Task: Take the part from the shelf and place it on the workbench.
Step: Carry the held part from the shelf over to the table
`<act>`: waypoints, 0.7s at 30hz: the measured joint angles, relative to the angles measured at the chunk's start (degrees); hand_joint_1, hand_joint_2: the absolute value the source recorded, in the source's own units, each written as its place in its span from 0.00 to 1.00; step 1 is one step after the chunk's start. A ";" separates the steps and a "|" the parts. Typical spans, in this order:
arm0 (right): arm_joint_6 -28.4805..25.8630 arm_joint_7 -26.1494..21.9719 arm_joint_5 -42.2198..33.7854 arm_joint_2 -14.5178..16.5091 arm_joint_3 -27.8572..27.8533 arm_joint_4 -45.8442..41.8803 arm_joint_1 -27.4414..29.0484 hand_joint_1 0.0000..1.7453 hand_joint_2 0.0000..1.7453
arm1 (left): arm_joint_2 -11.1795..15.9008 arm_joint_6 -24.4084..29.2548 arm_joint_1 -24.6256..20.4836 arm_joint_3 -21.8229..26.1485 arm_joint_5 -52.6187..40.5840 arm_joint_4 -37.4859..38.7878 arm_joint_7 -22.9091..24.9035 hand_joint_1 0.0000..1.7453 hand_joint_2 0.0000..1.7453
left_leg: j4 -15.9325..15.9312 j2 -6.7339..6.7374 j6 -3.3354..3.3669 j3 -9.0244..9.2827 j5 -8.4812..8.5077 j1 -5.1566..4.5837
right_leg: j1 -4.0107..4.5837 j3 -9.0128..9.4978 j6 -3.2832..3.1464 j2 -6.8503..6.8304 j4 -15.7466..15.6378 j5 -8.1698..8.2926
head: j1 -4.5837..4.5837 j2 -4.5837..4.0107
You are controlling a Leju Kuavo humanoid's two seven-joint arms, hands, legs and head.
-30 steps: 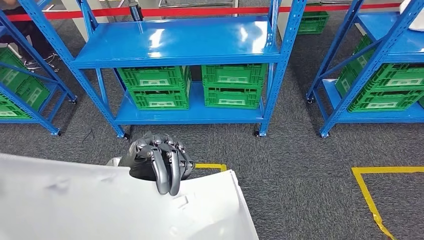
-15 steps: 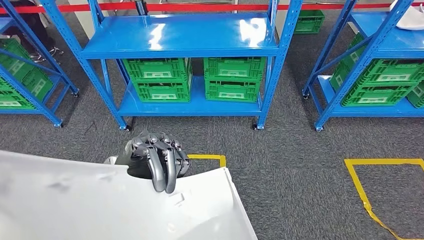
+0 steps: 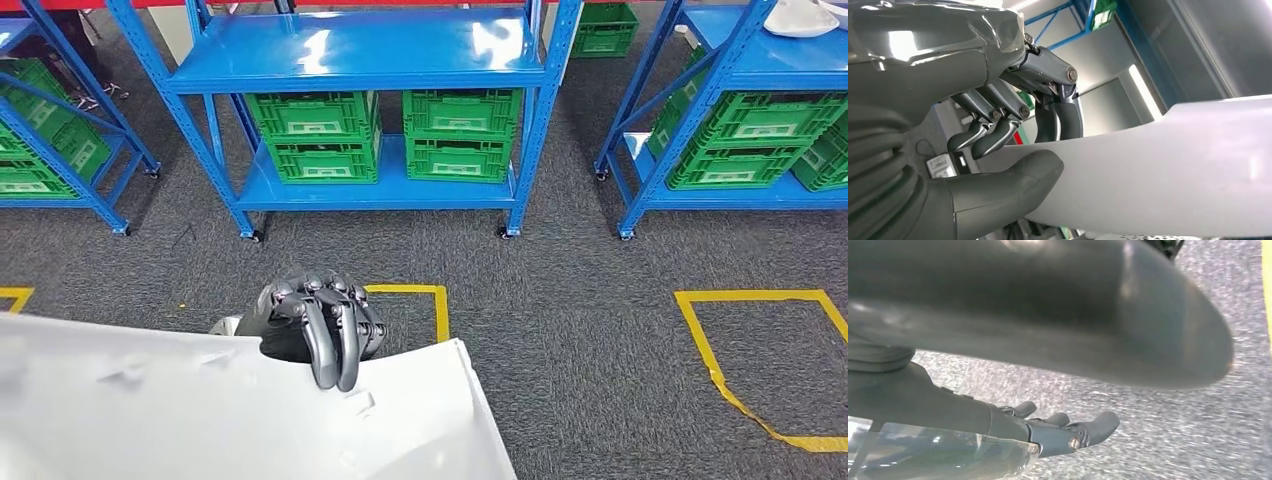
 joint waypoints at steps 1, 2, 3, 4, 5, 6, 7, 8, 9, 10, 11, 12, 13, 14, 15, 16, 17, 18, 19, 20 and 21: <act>0.00 -0.01 -0.01 0.03 0.07 0.03 0.03 0.00 0.00 | 0.05 0.00 -0.01 -0.01 0.03 0.01 0.02 0.98 1.00 | 2.60 -0.15 -0.54 -0.66 -2.88 0.30 | -0.21 -0.57 -0.19 -0.09 0.00 0.68 | -0.03 0.01; 0.00 -0.03 -0.02 0.07 0.13 0.05 0.01 0.00 0.00 | 0.09 0.00 -0.03 -0.03 0.08 0.02 0.03 0.98 1.00 | 6.35 -0.23 -1.07 -1.42 -6.18 0.60 | -0.24 -1.23 -0.25 -0.10 0.05 1.36 | -0.05 0.01; -0.01 -0.05 -0.03 0.15 0.15 0.06 0.03 0.00 0.00 | 0.14 0.00 -0.02 -0.07 0.10 0.04 0.05 0.98 1.00 | 10.42 -0.23 -1.44 -2.09 -8.87 0.94 | -0.28 -2.07 -0.25 -0.10 0.09 2.01 | -0.10 0.01; -0.01 -0.07 -0.05 0.23 0.18 0.06 0.05 0.00 0.00 | 0.16 0.00 -0.01 -0.10 0.13 0.07 0.08 0.98 1.00 | 13.56 -0.23 -1.66 -2.23 -10.30 1.22 | -0.28 -2.96 -0.13 -0.09 0.14 2.67 | -0.12 0.01; -0.02 -0.10 -0.06 0.31 0.21 0.06 0.09 0.00 0.00 | 0.18 0.00 -0.01 -0.14 0.14 0.09 0.09 0.98 1.00 | 14.95 -0.23 -1.76 -1.52 -10.50 1.43 | -0.29 -3.85 0.01 -0.09 0.17 3.29 | -0.12 0.01; -0.03 -0.14 -0.07 0.35 0.24 0.06 0.12 0.00 0.00 | 0.18 -0.01 -0.03 -0.15 0.14 0.10 0.11 0.98 1.00 | 13.97 -0.24 -1.74 0.34 -9.67 1.54 | -0.30 -4.65 0.16 -0.07 0.19 3.89 | -0.12 0.02; -0.03 -0.21 -0.08 0.39 0.26 0.06 0.14 0.00 0.00 | 0.17 -0.01 -0.09 -0.15 0.14 0.10 0.11 0.98 1.00 | 10.95 -0.29 -1.62 3.23 -8.47 1.58 | -0.32 -5.32 0.35 -0.03 0.19 4.45 | -0.12 0.02; -0.04 -0.29 -0.09 0.43 0.27 0.06 0.16 0.00 0.00 | 0.15 -0.02 -0.20 -0.14 0.14 0.10 0.12 0.98 1.00 | 6.80 -0.44 -1.40 6.48 -8.03 1.55 | -0.35 -5.81 0.63 0.00 0.15 4.93 | -0.11 0.02; -0.04 -0.38 -0.10 0.43 0.28 0.06 0.16 0.00 0.00 | 0.13 -0.03 -0.30 -0.13 0.16 0.08 0.15 0.98 1.00 | 2.61 -0.65 -1.14 9.42 -8.15 1.40 | -0.34 -6.13 0.98 0.02 0.08 5.42 | -0.07 0.01; -0.05 -0.49 -0.13 0.41 0.28 0.05 0.18 0.00 0.00 | 0.11 -0.04 -0.38 -0.12 0.19 0.07 0.18 0.98 1.00 | -0.44 -0.86 -0.91 11.38 -8.65 1.19 | -0.42 -6.34 1.45 0.03 -0.10 5.94 | -0.07 0.00; -0.07 -0.59 -0.15 0.35 0.28 0.05 0.20 0.00 0.00 | 0.11 -0.07 -0.44 -0.12 0.23 0.06 0.22 0.98 1.00 | -2.17 -1.03 -0.67 12.26 -9.23 0.89 | -0.57 -6.47 1.95 0.01 -0.35 6.46 | -0.07 0.00; -0.13 -0.69 -0.17 0.31 0.29 0.03 0.22 0.00 0.00 | 0.11 -0.10 -0.46 -0.12 0.26 0.05 0.28 0.98 1.00 | -2.84 -1.07 -0.42 12.45 -9.13 0.60 | -0.68 -6.51 2.44 0.02 -0.65 6.99 | -0.06 0.00; -0.26 -0.79 -0.19 0.29 0.30 -0.03 0.23 0.00 0.00 | 0.10 -0.13 -0.48 -0.14 0.27 0.05 0.37 0.98 1.00 | -3.18 -0.96 0.03 12.39 -8.58 0.56 | -0.85 -6.57 2.83 0.01 -0.85 7.28 | -0.06 0.01; -0.43 -0.84 -0.20 0.25 0.31 -0.09 0.24 0.00 0.00 | 0.08 -0.15 -0.55 -0.16 0.28 0.06 0.46 0.98 1.00 | -3.61 -0.77 0.56 12.27 -7.89 0.51 | -0.88 -6.82 2.90 0.00 -0.57 6.89 | 0.00 0.01; -0.62 -0.90 -0.21 0.24 0.31 -0.19 0.23 0.00 0.00 | 0.04 -0.16 -0.62 -0.18 0.29 0.07 0.55 0.98 1.00 | -4.01 -0.57 1.15 12.03 -7.16 0.50 | -0.81 -7.38 2.70 0.01 0.66 5.64 | 0.10 0.01; -0.83 -0.92 -0.22 0.20 0.32 -0.29 0.22 0.00 0.00 | -0.01 -0.16 -0.69 -0.21 0.30 0.09 0.60 0.98 1.00 | -4.35 -0.38 1.71 11.60 -6.43 0.46 | -0.72 -8.37 2.26 -0.01 3.21 3.57 | 0.23 0.00; -1.01 -0.94 -0.22 0.14 0.32 -0.38 0.21 0.00 0.00 | -0.04 -0.16 -0.72 -0.25 0.31 0.13 0.64 0.98 1.00 | -4.35 -0.28 2.08 10.92 -5.85 0.19 | -0.59 -9.66 1.81 0.01 6.93 1.05 | 0.34 0.00; -1.18 -0.96 -0.22 0.09 0.33 -0.45 0.21 0.00 0.00 | -0.06 -0.16 -0.72 -0.30 0.30 0.18 0.67 0.98 1.00 | -4.28 -0.25 2.36 10.14 -5.28 -0.06 | -0.46 -10.87 1.56 0.02 11.12 -1.20 | 0.43 0.00; -1.32 -0.97 -0.22 0.04 0.33 -0.50 0.21 0.00 0.00 | -0.06 -0.16 -0.68 -0.37 0.29 0.24 0.70 0.98 1.00 | -4.20 -0.23 2.52 9.32 -4.71 -0.32 | -0.34 -11.62 1.64 0.02 14.65 -2.56 | 0.47 0.01; -1.43 -0.98 -0.22 0.00 0.34 -0.55 0.21 0.00 0.00 | -0.06 -0.14 -0.66 -0.44 0.29 0.30 0.73 0.98 1.00 | -4.08 -0.22 2.60 8.50 -4.14 -0.53 | -0.23 -11.52 1.97 0.02 16.54 -2.82 | 0.47 0.01; -1.50 -0.99 -0.22 -0.02 0.34 -0.59 0.21 0.00 0.00 | -0.06 -0.13 -0.66 -0.50 0.29 0.33 0.73 0.98 1.00 | -3.87 -0.21 2.62 7.65 -3.62 -0.66 | -0.14 -10.33 2.45 0.02 16.24 -2.07 | 0.47 0.01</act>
